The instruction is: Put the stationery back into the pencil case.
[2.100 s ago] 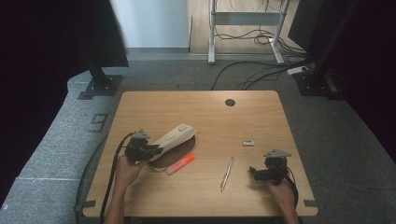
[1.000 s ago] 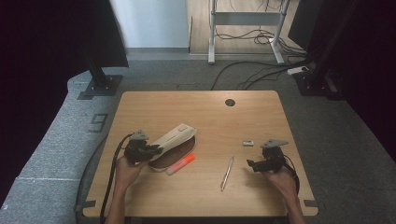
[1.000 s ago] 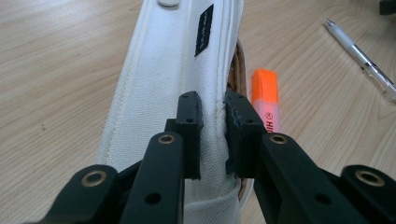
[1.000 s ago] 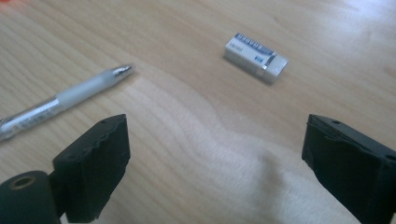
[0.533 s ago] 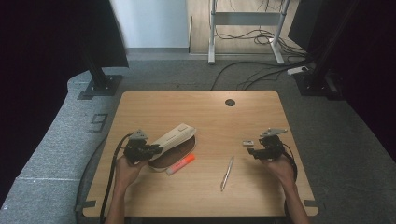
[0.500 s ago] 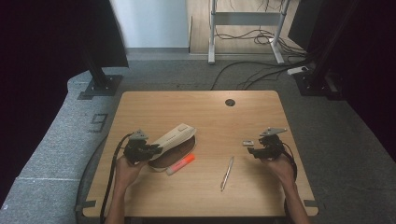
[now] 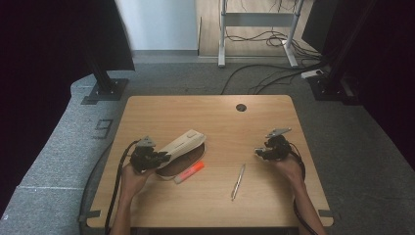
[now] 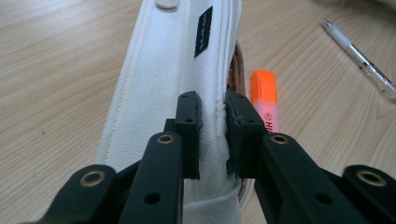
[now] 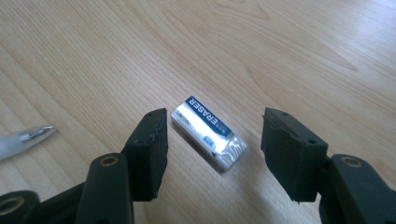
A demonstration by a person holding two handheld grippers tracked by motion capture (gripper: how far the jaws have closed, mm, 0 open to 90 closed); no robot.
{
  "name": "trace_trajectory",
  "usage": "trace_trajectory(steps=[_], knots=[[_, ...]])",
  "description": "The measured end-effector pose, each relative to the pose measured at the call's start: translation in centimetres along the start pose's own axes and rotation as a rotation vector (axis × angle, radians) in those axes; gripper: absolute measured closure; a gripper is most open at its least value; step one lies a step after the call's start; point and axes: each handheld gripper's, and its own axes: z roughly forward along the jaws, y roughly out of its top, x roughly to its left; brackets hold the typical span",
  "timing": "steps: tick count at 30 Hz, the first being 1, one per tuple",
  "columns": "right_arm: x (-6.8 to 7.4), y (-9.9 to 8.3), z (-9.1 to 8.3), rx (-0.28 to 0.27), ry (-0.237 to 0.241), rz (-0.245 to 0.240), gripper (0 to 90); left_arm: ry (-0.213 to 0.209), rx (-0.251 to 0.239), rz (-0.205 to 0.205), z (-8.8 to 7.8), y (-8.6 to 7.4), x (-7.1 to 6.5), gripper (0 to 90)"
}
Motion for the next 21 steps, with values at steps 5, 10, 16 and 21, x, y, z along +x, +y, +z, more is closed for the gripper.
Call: trace_trajectory(steps=[5, 10, 16, 21], knots=[[-0.6, -0.2, 0.5, 0.002, 0.012, 0.0, 47.4, -0.004, 0.0, 0.004, 0.0, 0.0, -0.1, 76.1], [-1.0, -0.5, 0.6, -0.022, 0.031, 0.008, 56.0, -0.01, -0.004, -0.003, -0.1, 0.0, 0.0, 76.0], [-1.1, -0.8, 0.3, -0.033, 0.032, 0.035, 71.1, -0.016, -0.009, -0.007, 0.0, 0.0, 0.1, 76.0], [-1.0, -0.9, 0.2, -0.033, 0.029, 0.059, 72.0, -0.014, -0.012, -0.006, 0.0, -0.1, 0.1, 76.0]])
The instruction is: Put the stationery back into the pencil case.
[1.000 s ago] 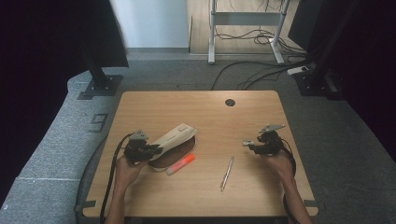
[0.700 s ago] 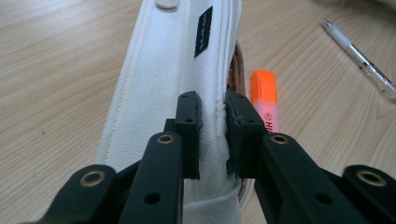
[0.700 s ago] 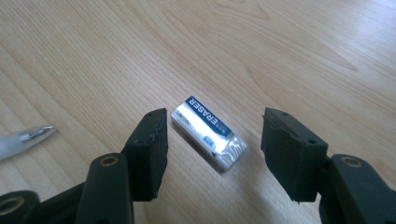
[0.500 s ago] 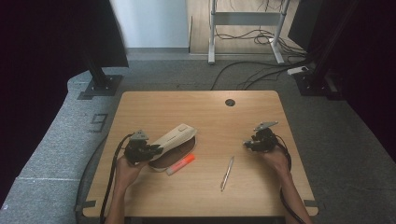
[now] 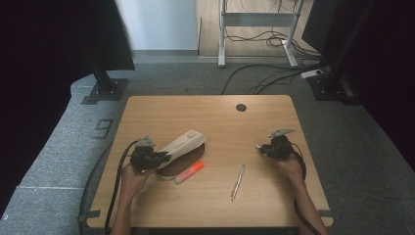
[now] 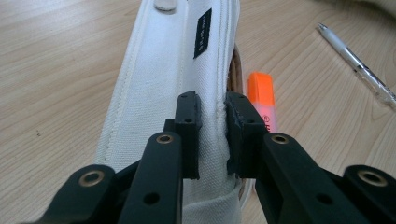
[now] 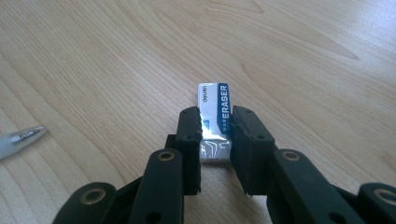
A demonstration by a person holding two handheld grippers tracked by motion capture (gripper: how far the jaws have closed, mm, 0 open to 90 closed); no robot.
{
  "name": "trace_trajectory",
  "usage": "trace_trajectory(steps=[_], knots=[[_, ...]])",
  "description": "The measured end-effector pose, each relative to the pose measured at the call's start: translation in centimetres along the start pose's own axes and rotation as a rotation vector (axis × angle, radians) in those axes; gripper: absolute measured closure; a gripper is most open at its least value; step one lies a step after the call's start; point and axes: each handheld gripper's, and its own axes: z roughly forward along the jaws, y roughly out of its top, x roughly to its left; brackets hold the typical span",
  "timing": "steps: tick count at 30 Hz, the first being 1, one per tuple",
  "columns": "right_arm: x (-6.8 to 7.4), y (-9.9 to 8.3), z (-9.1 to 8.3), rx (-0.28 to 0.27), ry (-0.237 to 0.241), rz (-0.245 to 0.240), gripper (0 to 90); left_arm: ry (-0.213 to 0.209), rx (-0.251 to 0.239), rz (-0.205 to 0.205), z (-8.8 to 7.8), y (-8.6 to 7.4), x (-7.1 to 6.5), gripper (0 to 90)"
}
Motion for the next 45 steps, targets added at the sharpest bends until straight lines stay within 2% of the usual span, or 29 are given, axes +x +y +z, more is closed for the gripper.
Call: trace_trajectory(steps=[4, 10, 16, 23, 33, 45], knots=[[0.3, 0.1, -0.2, 0.001, -0.012, 0.002, 72.1, -0.002, -0.001, -0.005, 0.0, 0.0, 0.1, 76.0], [0.8, 0.6, -1.1, -0.032, 0.008, 0.02, 72.1, -0.002, -0.009, -0.018, -0.2, 0.0, 0.2, 76.4], [1.8, 1.5, -1.8, -0.058, 0.03, 0.016, 72.1, -0.001, -0.02, -0.026, -0.2, 0.0, 0.2, 76.7], [3.2, 2.7, -1.9, -0.069, 0.057, -0.009, 72.1, -0.002, -0.029, -0.028, -0.3, 0.0, 0.3, 76.8], [5.4, 4.4, -1.1, -0.076, 0.096, -0.044, 72.1, 0.0, -0.033, -0.029, -0.3, 0.0, 0.2, 76.8], [8.0, 6.3, 0.8, -0.066, 0.138, -0.079, 72.1, 0.001, -0.037, -0.03, -0.3, 0.0, 0.2, 76.8]])
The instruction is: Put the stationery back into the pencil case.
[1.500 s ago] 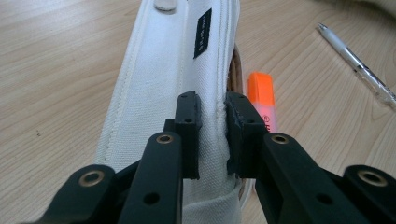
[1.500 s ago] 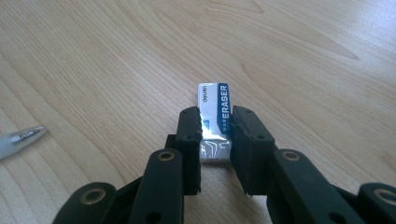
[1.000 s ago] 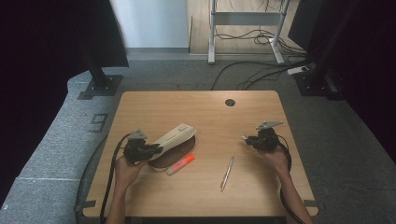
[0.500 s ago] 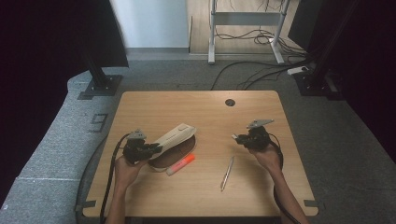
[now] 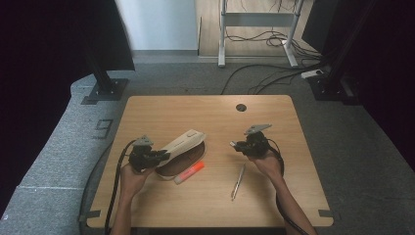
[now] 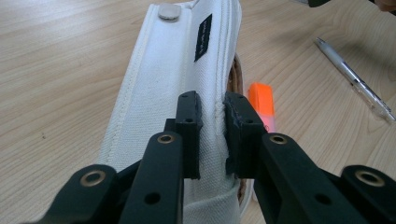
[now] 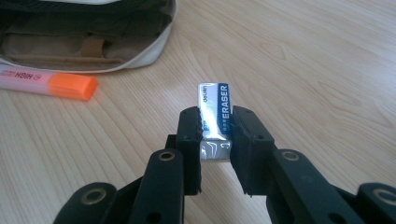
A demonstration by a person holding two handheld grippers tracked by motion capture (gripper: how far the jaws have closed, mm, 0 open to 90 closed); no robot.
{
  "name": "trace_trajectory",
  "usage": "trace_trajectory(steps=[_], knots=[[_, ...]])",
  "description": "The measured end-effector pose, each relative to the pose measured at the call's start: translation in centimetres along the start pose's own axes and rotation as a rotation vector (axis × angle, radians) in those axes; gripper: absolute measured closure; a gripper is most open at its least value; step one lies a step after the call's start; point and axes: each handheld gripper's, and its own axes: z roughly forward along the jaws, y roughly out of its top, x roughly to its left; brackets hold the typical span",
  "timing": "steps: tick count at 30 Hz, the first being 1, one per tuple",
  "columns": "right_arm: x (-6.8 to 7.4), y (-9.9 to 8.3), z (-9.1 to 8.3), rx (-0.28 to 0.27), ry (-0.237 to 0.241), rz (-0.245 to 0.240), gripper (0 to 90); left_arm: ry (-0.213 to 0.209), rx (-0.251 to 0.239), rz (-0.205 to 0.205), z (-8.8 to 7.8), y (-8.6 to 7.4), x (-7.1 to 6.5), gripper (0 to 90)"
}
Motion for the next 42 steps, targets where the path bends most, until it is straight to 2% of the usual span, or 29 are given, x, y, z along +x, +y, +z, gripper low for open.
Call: trace_trajectory(steps=[31, 38, 42], knots=[[4.4, 4.0, 6.1, 0.025, 0.063, -0.068, 72.1, 0.001, -0.002, 0.005, 0.0, 0.1, -0.1, 76.8], [5.3, 4.6, 7.3, 0.026, 0.072, -0.071, 72.1, 0.001, 0.001, 0.013, -0.1, 0.1, -0.1, 76.7], [5.7, 4.9, 8.2, 0.041, 0.06, -0.076, 72.1, 0.001, 0.002, 0.014, 0.0, 0.1, -0.2, 76.7]])
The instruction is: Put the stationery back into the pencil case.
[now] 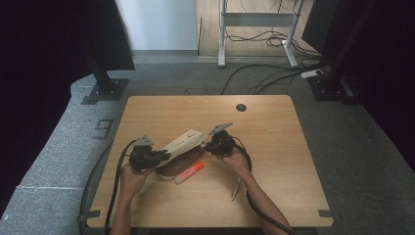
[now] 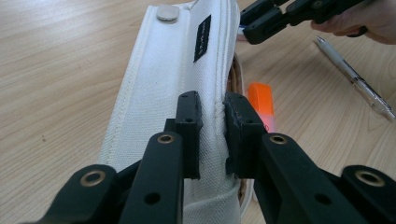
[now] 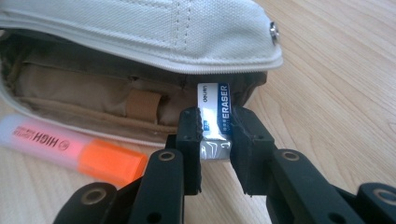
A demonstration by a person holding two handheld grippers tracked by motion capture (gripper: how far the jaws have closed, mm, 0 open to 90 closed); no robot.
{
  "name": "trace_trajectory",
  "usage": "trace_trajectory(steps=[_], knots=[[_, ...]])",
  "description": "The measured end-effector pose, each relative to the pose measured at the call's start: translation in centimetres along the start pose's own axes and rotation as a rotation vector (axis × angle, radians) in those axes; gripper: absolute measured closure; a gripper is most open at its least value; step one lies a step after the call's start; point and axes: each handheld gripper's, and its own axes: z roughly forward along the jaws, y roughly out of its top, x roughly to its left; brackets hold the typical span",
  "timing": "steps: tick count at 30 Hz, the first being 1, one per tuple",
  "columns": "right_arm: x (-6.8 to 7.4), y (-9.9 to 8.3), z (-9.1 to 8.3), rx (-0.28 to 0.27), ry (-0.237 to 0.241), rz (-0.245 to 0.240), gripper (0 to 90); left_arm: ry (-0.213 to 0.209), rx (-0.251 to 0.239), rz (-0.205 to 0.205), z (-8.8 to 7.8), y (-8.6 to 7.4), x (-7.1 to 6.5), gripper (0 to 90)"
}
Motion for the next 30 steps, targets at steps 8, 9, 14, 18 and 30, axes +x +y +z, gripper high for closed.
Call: trace_trajectory(steps=[8, 9, 14, 18, 30], knots=[[0.3, 0.3, 1.4, -0.01, 0.009, 0.015, 72.1, 0.002, 0.003, 0.005, 0.0, 0.0, -0.1, 76.8], [0.3, 0.4, 1.5, -0.009, 0.006, 0.015, 72.1, 0.002, 0.003, 0.005, 0.1, 0.1, -0.1, 76.7], [0.6, 0.7, 2.5, 0.009, -0.006, 0.002, 72.1, 0.002, 0.003, 0.007, 0.0, 0.1, -0.1, 76.8], [0.8, 0.8, 3.2, 0.01, -0.019, -0.002, 72.1, 0.0, 0.002, 0.009, 0.0, 0.1, 0.0, 76.7], [0.8, 1.5, 4.7, 0.008, -0.036, 0.001, 70.4, -0.002, 0.003, 0.017, 0.1, 0.0, -0.1, 76.7]])
